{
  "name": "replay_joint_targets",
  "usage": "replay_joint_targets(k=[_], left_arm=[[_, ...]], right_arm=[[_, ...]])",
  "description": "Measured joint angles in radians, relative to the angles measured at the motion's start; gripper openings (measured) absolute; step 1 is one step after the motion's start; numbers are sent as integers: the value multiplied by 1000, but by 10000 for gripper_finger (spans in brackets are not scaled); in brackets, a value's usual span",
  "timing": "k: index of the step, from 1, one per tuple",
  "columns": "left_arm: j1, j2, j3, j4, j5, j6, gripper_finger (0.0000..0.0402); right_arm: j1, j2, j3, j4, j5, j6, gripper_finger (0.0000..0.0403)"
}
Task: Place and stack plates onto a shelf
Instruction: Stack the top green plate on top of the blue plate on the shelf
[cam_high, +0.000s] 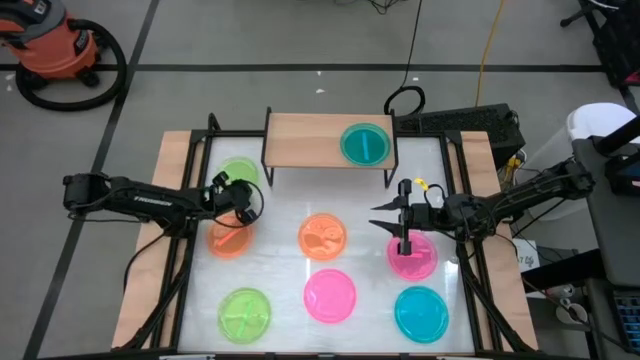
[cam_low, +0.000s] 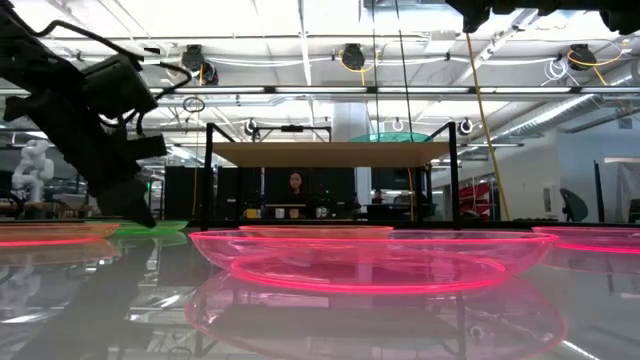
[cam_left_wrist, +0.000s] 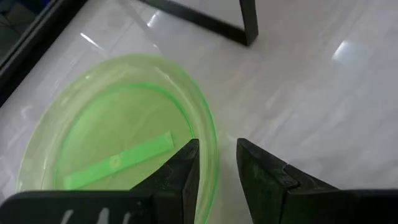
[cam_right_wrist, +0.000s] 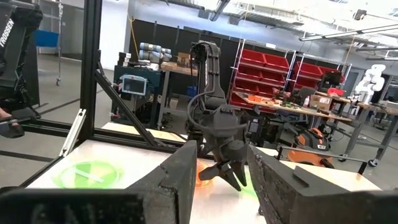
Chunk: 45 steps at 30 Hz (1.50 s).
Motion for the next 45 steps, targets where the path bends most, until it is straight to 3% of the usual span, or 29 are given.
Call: replay_joint_targets(k=[13, 23, 26, 32, 37, 41, 45], left_arm=[[83, 86, 3, 45, 1, 27, 111], [83, 88, 27, 8, -8, 34, 15], [73, 89, 59, 2, -7, 34, 6], [16, 88, 186, -237, -18, -40, 4], [-63, 88, 285, -428, -163, -190, 3], [-116, 88, 339, -512, -347, -262, 2], [-144, 76, 404, -555, -455, -286, 1]], right_arm=[[0, 0, 0, -3, 0, 0, 128], [0, 0, 0, -4, 0, 0, 128], [-1, 0, 0, -4, 0, -1, 128], [-1, 0, 0, -14, 2, -3, 128], [-5, 0, 0, -27, 27, -3, 128], [-7, 0, 0, -31, 27, 2, 128], [-7, 0, 0, -31, 27, 3, 128]])
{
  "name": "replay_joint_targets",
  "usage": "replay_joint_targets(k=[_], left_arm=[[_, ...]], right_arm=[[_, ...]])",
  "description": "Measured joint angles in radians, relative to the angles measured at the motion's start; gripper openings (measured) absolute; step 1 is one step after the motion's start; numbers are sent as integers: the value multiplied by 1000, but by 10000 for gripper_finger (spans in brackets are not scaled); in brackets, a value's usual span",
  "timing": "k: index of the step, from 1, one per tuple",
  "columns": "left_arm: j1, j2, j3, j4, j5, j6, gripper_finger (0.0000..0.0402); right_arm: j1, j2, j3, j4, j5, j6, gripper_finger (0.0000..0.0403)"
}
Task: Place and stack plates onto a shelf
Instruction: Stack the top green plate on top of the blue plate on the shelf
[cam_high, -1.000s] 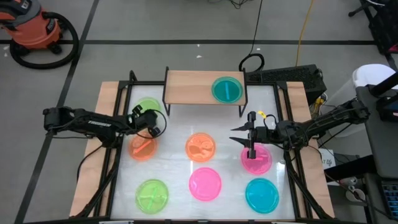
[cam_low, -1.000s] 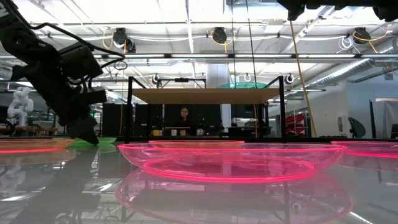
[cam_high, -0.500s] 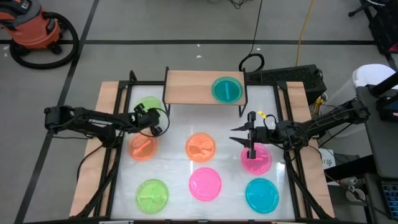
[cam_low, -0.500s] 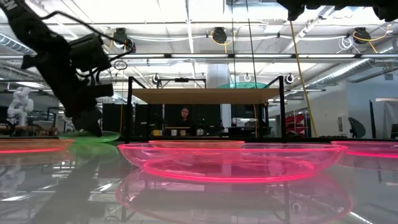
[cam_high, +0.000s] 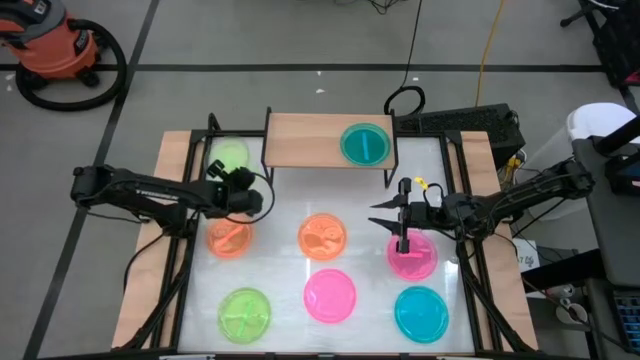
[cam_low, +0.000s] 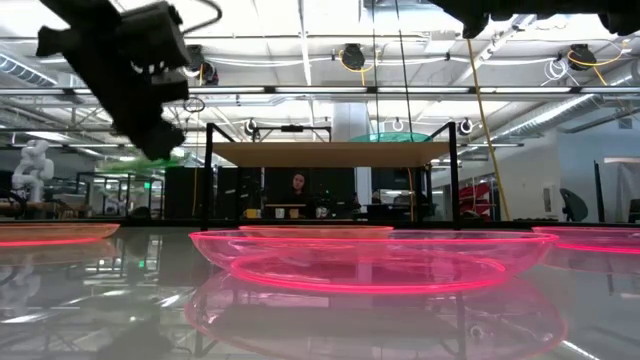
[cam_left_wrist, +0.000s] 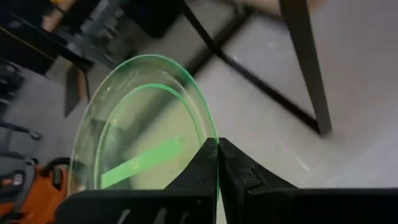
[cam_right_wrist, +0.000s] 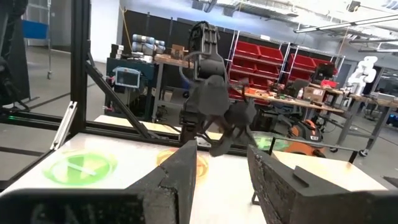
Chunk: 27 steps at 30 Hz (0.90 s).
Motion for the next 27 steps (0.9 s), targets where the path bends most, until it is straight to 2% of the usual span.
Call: replay_joint_targets(k=[6, 8, 10, 12, 14, 17, 23, 27], left_arm=[[-20, -46, 106, 24, -160, 97, 1], [-27, -55, 149, 92, -177, 213, 1], [-35, -53, 183, 229, -164, 361, 1], [-39, -45, 206, 417, -96, 488, 1], [-38, -10, 234, 619, 40, 629, 1], [-38, 86, 286, 764, 194, 812, 0], [-18, 345, 521, 690, 331, 960, 0], [-3, 511, 687, 604, 361, 1017, 0]], right_arm=[[0, 0, 0, 0, 0, 0, 128], [0, 0, 0, 0, 0, -1, 128], [0, 0, 0, 0, 0, -3, 128], [0, 0, 0, 1, 0, -4, 128], [0, 0, 0, 8, 0, -6, 128], [0, 0, 0, 25, 0, -6, 128], [20, -46, 0, 32, -3, -9, 128], [46, -105, 0, -2, -4, -7, 128]])
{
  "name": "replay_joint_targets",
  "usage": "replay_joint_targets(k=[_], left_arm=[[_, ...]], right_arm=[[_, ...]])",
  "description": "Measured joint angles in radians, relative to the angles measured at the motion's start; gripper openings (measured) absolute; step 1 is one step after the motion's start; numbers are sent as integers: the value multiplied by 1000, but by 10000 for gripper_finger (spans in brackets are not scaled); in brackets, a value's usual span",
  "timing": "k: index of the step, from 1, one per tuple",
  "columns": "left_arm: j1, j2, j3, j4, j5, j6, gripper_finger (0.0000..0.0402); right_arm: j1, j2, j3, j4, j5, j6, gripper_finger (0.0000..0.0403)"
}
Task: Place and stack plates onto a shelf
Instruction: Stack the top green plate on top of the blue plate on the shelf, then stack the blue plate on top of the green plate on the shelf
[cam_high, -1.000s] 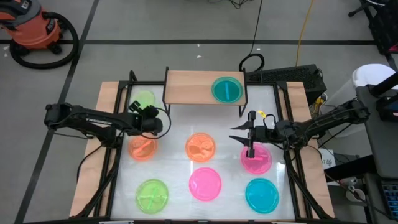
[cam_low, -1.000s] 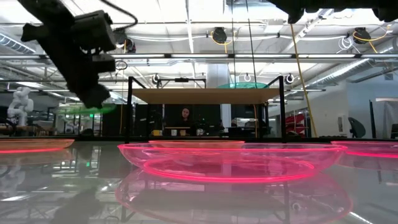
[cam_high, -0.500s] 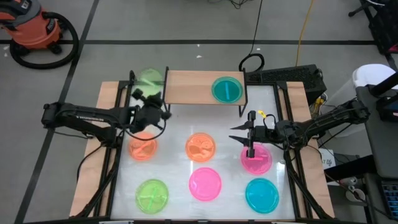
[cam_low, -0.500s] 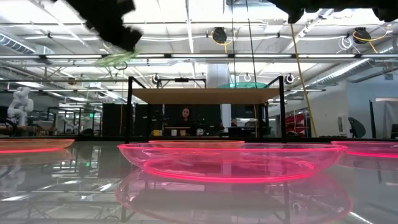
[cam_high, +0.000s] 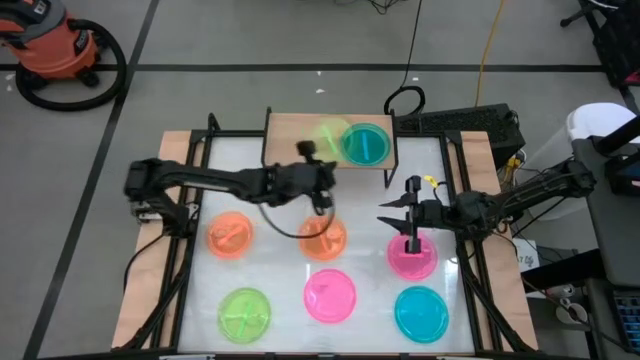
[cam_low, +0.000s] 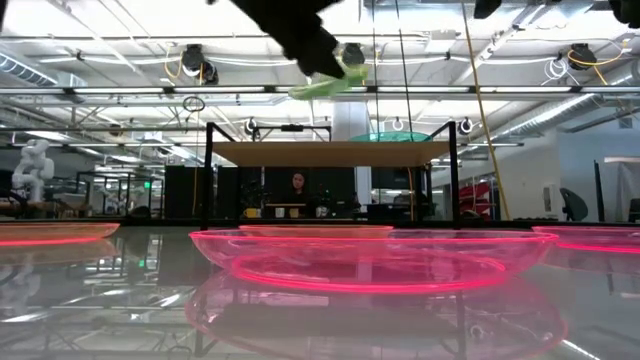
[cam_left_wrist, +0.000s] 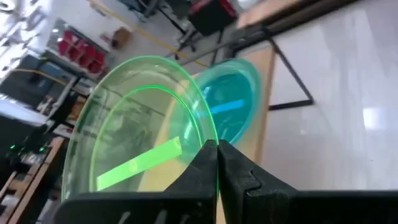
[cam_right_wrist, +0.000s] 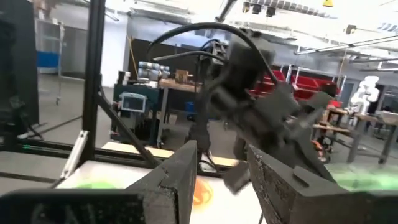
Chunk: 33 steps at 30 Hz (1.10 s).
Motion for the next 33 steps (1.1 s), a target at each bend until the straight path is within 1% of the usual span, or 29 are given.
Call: replay_joint_targets(k=[2, 8, 11, 13, 15, 22, 25, 27, 30, 32, 33], left_arm=[[9, 66, 71, -11, 19, 14, 0], [16, 214, 207, -27, 181, 106, 0], [16, 247, 245, -17, 237, 138, 0], [21, 256, 252, -7, 254, 148, 3], [29, 257, 252, -5, 263, 142, 14], [67, 255, 253, 0, 263, 103, 90], [75, 255, 253, -2, 263, 80, 113], [72, 251, 252, -16, 251, 67, 123], [53, 208, 251, -74, 178, 25, 127], [32, 157, 252, -154, 133, -73, 128], [22, 131, 249, -183, 129, -117, 128]], right_arm=[[18, -30, 0, -35, 0, 0, 128], [67, -115, 0, -76, -1, 0, 128], [88, -136, 0, -93, -1, 0, 128], [96, -141, 0, -103, -1, -2, 128], [101, -141, 0, -109, -1, 0, 128], [102, -134, 0, -111, -1, 0, 128], [102, -133, 0, -111, -1, 0, 128], [102, -133, 0, -114, -1, 2, 128], [102, -133, 0, -125, -1, 29, 128], [102, -132, 0, -126, -1, 61, 128], [102, -130, 0, -125, -1, 76, 128]])
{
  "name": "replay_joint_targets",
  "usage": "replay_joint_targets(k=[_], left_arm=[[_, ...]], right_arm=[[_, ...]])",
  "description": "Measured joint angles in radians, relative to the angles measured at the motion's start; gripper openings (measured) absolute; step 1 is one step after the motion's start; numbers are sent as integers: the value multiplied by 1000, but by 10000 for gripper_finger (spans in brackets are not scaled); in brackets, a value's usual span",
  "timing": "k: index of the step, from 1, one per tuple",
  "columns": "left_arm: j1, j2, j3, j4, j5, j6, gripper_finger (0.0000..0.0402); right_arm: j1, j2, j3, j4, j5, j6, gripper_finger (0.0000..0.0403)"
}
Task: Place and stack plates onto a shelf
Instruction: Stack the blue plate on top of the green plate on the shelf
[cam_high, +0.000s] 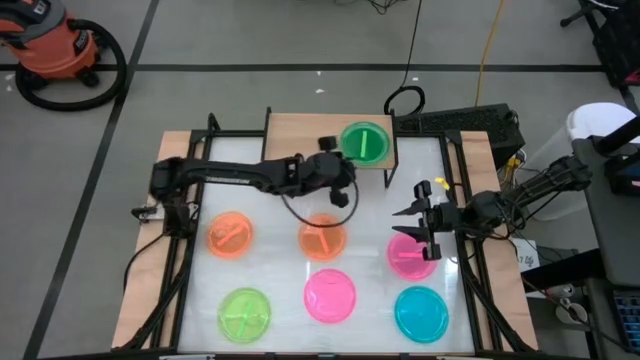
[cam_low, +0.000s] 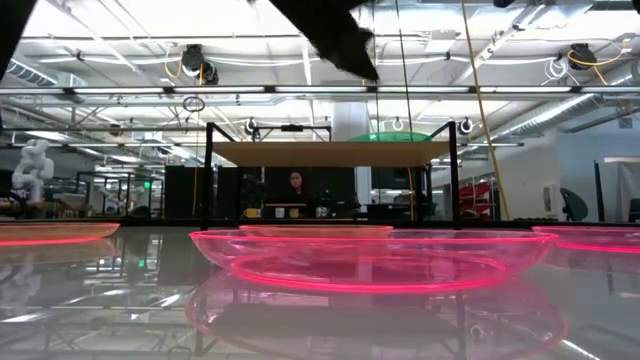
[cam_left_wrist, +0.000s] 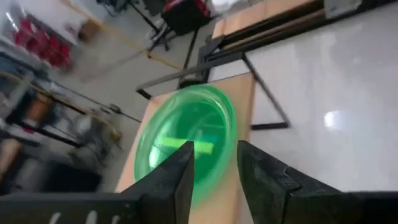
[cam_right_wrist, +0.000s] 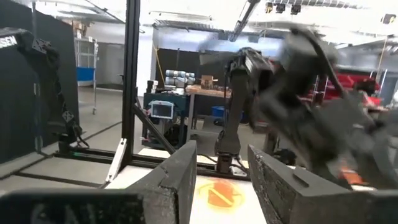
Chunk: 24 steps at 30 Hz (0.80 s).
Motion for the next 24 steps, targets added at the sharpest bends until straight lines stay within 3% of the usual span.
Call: replay_joint_targets(k=[6, 12, 16, 21, 24], left_arm=[[-102, -216, -191, 60, -22, -64, 128], [-248, -494, -565, 354, -22, -132, 129], [-342, -626, -801, 634, -17, -146, 129], [-394, -698, -1002, 865, -20, -141, 129], [-395, -714, -1051, 930, -21, -140, 129]], right_arm=[[14, 17, 3, -43, 30, 39, 128], [25, 64, 91, -364, 73, 177, 128], [25, 139, 152, -590, -112, 348, 128], [48, 272, 164, -657, -444, 612, 128], [92, 370, 164, -670, -496, 717, 128]])
